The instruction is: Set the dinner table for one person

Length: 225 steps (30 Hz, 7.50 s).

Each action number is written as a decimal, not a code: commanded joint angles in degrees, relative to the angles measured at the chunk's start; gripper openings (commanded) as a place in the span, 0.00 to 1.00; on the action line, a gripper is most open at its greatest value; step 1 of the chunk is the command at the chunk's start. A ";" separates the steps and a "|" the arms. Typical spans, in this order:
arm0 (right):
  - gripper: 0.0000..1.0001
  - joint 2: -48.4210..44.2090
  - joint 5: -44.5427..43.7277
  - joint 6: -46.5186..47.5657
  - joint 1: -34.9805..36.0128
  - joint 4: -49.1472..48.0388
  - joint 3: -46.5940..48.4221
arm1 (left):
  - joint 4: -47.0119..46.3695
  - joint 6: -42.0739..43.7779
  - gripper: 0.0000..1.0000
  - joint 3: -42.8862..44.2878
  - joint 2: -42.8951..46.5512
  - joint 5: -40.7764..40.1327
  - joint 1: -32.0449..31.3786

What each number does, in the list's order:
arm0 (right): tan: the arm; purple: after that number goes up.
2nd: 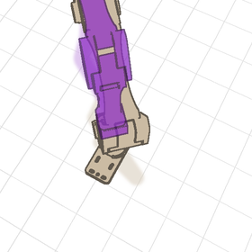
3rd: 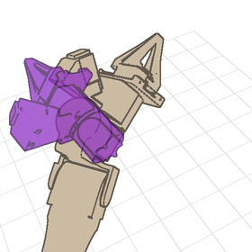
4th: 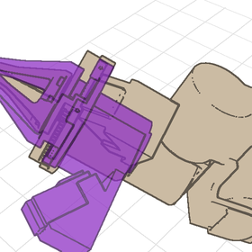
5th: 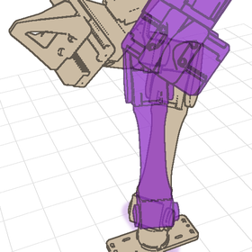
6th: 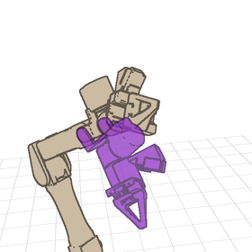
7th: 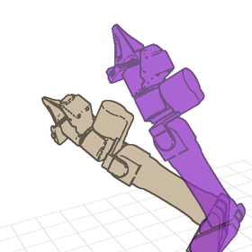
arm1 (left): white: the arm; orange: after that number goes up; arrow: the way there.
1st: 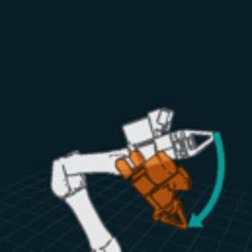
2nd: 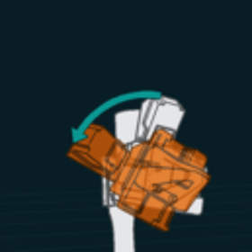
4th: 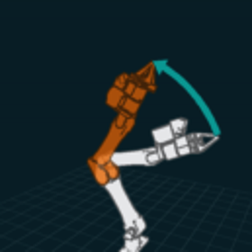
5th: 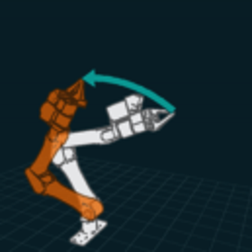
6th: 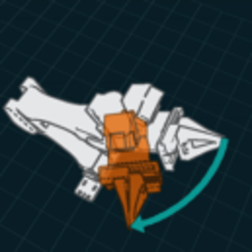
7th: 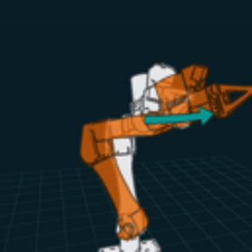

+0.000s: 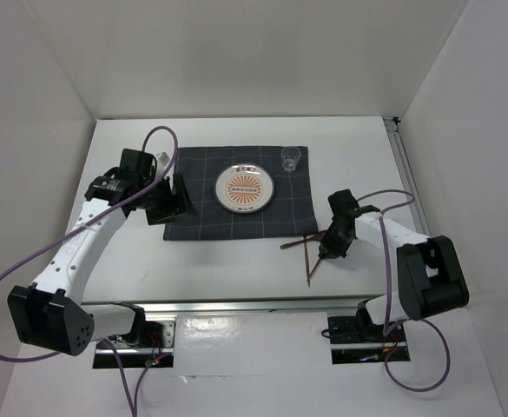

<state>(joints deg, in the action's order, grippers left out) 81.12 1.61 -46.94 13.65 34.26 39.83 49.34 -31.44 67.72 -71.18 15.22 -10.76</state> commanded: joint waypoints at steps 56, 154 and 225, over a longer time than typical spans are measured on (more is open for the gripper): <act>0.08 68.29 10.87 1.50 28.63 -0.25 96.31 | 1.02 -9.25 0.78 11.55 9.74 -6.96 -0.05; 0.00 16.23 -5.22 18.18 13.68 7.14 38.73 | -4.17 -1.34 0.75 5.49 -1.68 2.19 -0.05; 0.25 8.97 -5.82 1.86 15.71 0.11 4.03 | -1.97 -2.40 0.75 3.29 0.60 -0.63 -0.05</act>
<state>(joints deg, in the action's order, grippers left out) 89.14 -2.37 -40.64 29.02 38.81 47.55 47.29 -34.59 70.89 -71.61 15.00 -10.98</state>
